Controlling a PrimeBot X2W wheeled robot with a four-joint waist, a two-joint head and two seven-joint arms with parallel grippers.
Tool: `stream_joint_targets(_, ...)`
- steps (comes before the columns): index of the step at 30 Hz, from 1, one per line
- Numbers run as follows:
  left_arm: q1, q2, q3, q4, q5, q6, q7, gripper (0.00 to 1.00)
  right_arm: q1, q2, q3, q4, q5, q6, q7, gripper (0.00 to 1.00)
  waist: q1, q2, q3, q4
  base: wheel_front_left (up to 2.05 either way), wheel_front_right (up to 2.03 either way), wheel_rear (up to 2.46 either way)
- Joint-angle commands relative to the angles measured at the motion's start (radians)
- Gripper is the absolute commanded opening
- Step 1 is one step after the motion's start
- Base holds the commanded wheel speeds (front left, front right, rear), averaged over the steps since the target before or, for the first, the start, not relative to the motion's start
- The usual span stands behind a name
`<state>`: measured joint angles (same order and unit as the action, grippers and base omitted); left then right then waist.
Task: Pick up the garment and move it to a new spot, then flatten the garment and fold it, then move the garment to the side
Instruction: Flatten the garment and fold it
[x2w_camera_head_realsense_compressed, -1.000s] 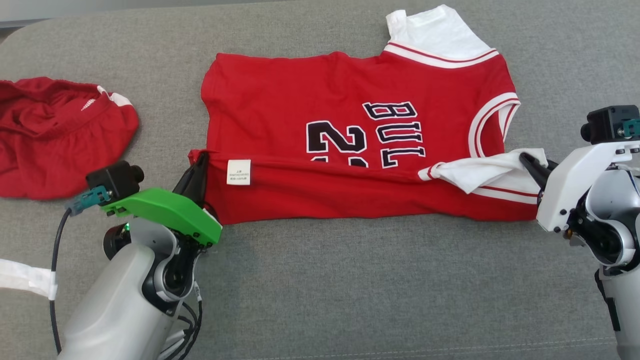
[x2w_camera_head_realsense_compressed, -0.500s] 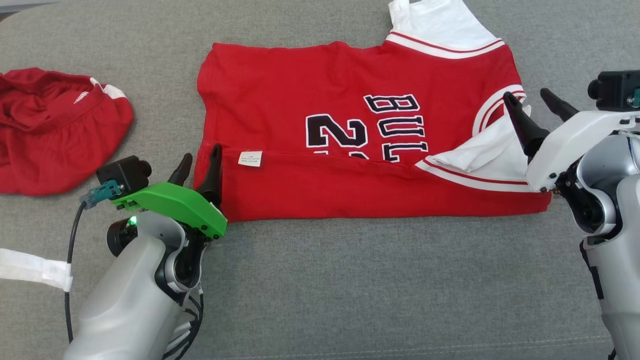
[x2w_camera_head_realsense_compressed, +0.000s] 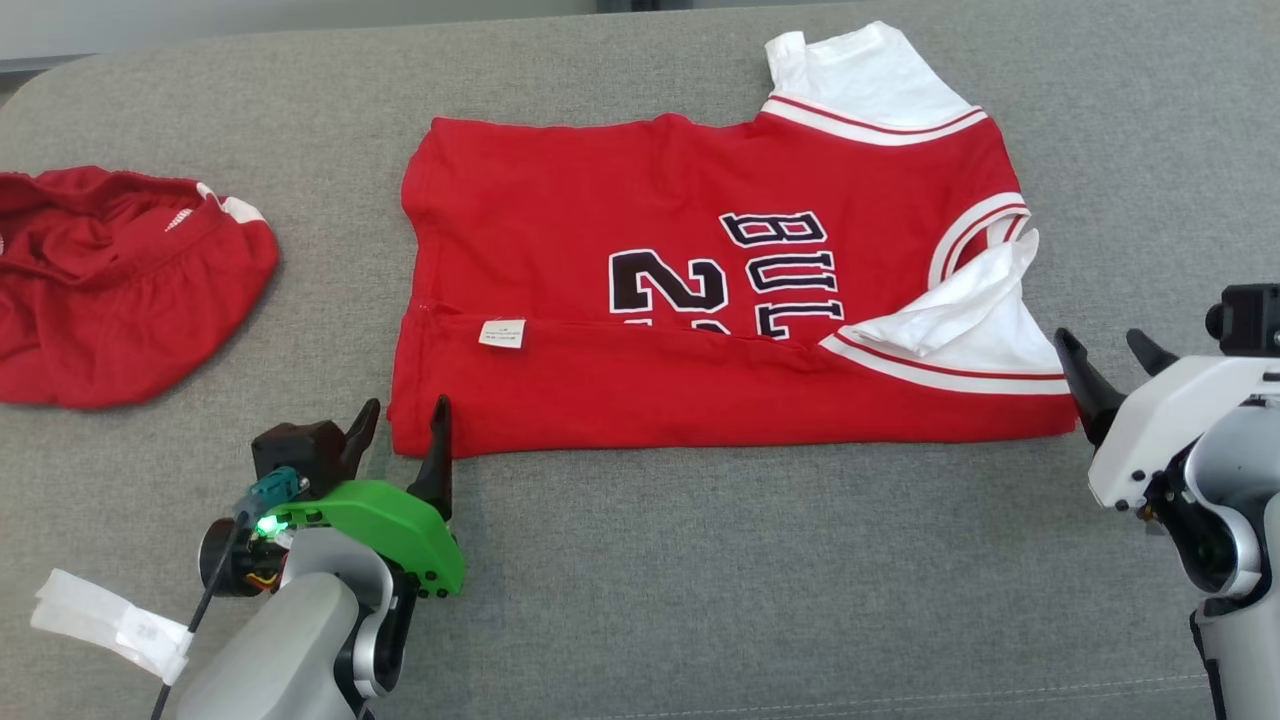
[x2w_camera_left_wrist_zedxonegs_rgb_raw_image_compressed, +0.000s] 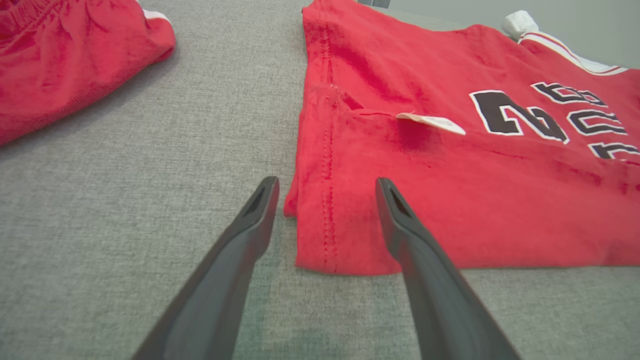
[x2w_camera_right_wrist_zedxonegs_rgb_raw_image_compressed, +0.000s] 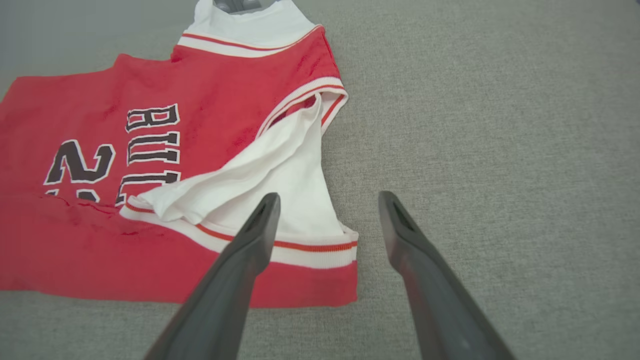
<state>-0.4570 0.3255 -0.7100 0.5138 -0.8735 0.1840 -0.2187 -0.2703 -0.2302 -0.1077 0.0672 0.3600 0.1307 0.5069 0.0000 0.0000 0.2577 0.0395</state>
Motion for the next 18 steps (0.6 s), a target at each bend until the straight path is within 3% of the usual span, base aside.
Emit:
stream_joint_targets(1,0.008,0.01,-0.007,-0.003,0.015,0.016,-0.007,1.0,0.021,0.011,-0.013,-0.014,-0.023,0.0,0.013,1.0,0.0,0.0,0.0,-0.004,0.0,0.0,0.0)
stream_joint_targets(11,-0.051,-0.004,-0.04,0.052,0.058,0.06,0.023,1.0,-0.009,0.085,-0.032,0.072,-0.107,0.0,0.083,1.0,0.0,0.0,0.032,-0.024,0.0,0.0,0.0)
stream_joint_targets(18,-0.067,-0.027,-0.058,0.107,0.05,0.046,0.052,1.0,-0.055,0.108,-0.044,0.184,-0.127,0.0,0.102,1.0,0.0,0.0,0.053,-0.023,0.0,0.0,0.0)
